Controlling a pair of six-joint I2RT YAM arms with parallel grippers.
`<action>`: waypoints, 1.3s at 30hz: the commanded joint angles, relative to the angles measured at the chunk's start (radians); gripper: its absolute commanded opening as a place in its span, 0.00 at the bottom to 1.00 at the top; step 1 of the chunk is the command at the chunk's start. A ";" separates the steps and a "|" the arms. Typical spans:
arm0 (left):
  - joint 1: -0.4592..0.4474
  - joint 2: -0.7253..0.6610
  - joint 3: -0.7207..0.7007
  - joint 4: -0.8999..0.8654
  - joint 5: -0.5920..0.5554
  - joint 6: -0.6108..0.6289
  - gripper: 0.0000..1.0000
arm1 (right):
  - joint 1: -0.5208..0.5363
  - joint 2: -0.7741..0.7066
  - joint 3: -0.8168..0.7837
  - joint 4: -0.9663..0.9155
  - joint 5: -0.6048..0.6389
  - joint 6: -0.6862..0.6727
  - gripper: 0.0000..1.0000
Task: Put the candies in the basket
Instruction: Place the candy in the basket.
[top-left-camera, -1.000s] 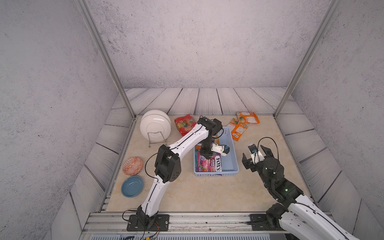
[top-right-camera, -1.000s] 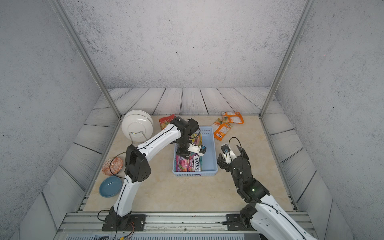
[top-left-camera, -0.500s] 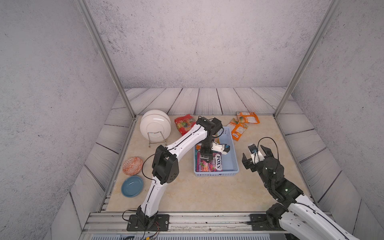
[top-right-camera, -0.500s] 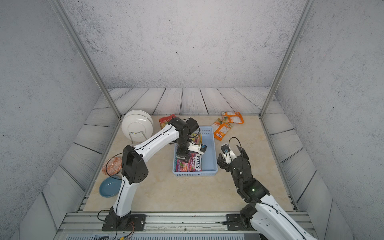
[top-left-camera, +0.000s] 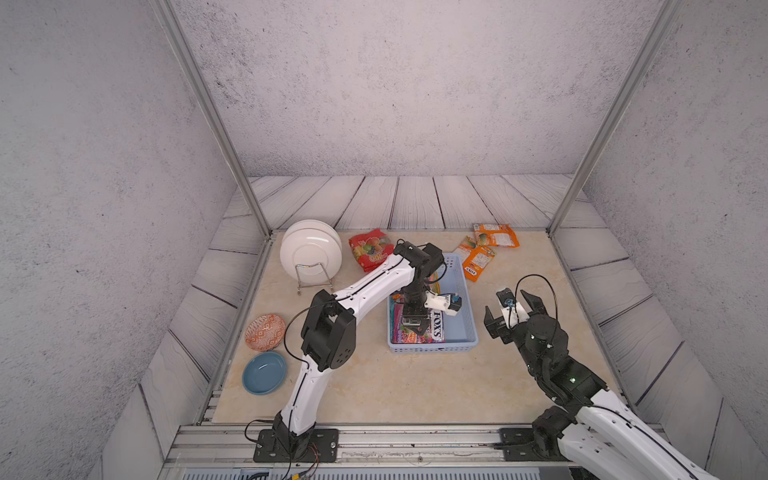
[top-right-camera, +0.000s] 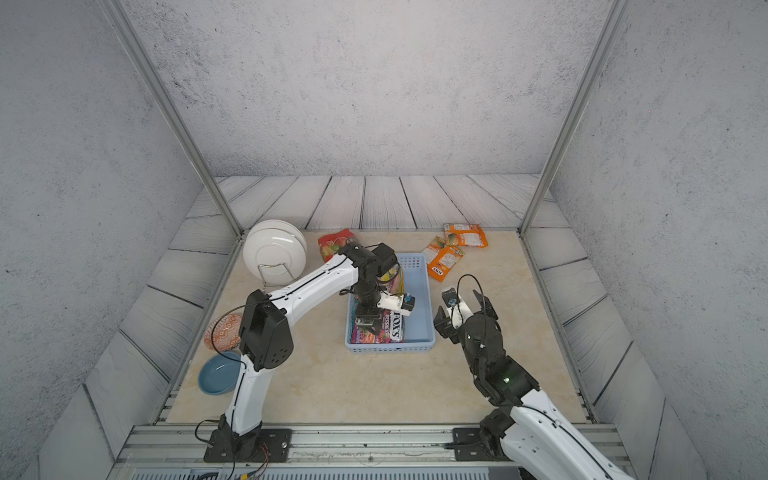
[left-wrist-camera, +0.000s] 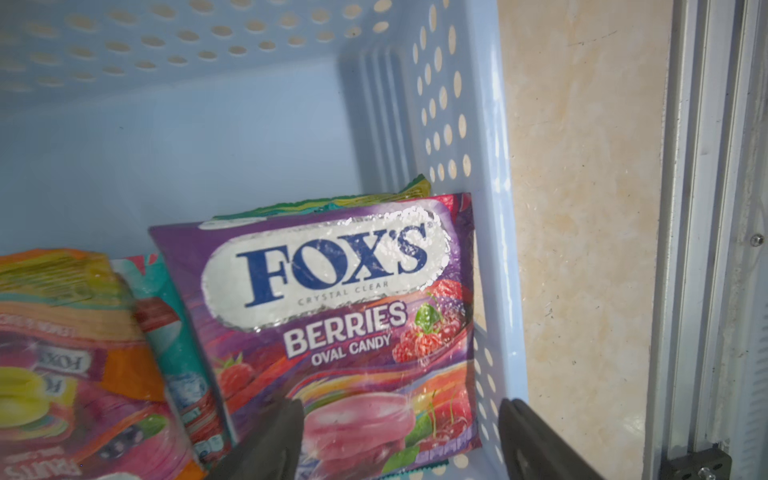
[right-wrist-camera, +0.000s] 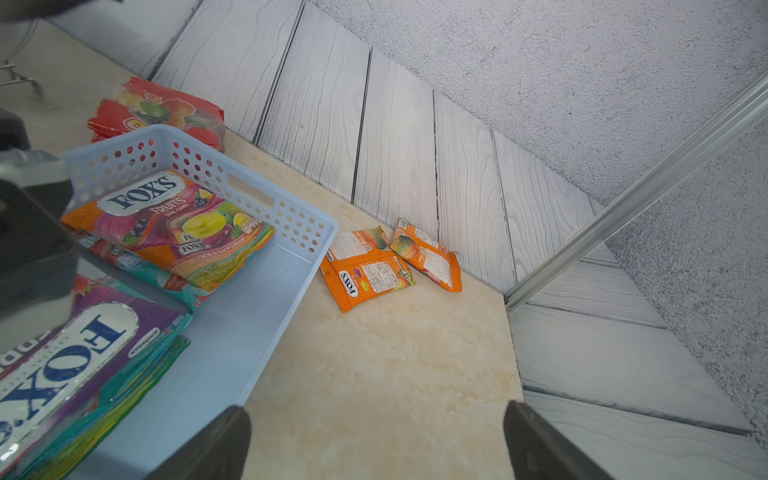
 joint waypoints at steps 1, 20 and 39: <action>-0.001 0.011 -0.043 0.056 0.026 -0.006 0.80 | -0.002 -0.019 -0.009 0.018 -0.003 0.012 0.99; 0.021 0.032 -0.110 0.070 -0.018 -0.028 0.72 | -0.004 -0.049 -0.015 0.018 0.029 0.003 0.99; 0.081 -0.238 -0.170 0.104 -0.032 -0.143 0.76 | -0.002 -0.029 -0.010 0.026 0.040 0.007 0.99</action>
